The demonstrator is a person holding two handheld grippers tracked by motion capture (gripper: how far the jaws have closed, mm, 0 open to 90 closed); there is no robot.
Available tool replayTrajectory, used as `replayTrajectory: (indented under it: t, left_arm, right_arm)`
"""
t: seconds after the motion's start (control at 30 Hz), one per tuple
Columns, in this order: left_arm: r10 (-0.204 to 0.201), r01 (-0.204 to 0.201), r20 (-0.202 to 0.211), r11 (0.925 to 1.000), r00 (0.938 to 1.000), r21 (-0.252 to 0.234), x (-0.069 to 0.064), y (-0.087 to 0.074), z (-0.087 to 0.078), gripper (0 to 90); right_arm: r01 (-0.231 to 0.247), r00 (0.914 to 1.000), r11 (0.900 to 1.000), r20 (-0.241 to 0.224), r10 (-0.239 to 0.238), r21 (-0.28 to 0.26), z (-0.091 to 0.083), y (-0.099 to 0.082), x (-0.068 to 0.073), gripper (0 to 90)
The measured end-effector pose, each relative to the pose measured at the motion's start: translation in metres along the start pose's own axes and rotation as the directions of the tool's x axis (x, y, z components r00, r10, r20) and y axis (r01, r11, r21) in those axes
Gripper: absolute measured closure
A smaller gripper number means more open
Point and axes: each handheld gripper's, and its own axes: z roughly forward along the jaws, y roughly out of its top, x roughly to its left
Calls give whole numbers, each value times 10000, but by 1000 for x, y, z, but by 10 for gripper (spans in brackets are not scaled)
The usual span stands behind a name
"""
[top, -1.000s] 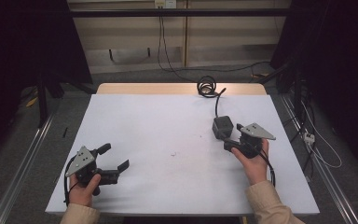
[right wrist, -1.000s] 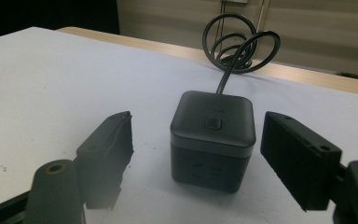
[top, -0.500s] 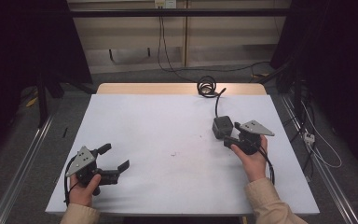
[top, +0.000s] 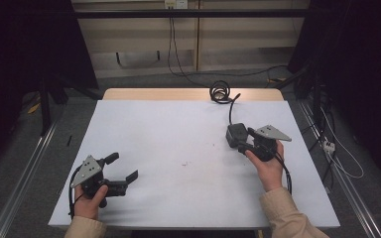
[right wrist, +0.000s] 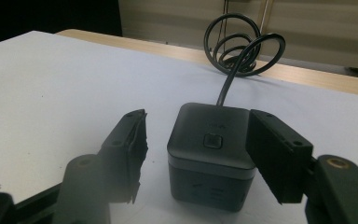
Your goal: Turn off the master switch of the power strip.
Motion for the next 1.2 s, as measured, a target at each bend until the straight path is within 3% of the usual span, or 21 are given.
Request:
replayTrajectory:
  t: [1.2]
  left_arm:
    - [45,-45,79,10000,10000,52,-1,0,2,32]
  right_arm:
    - [-143,9999,9997,7,143,182,9,8,-10,517]
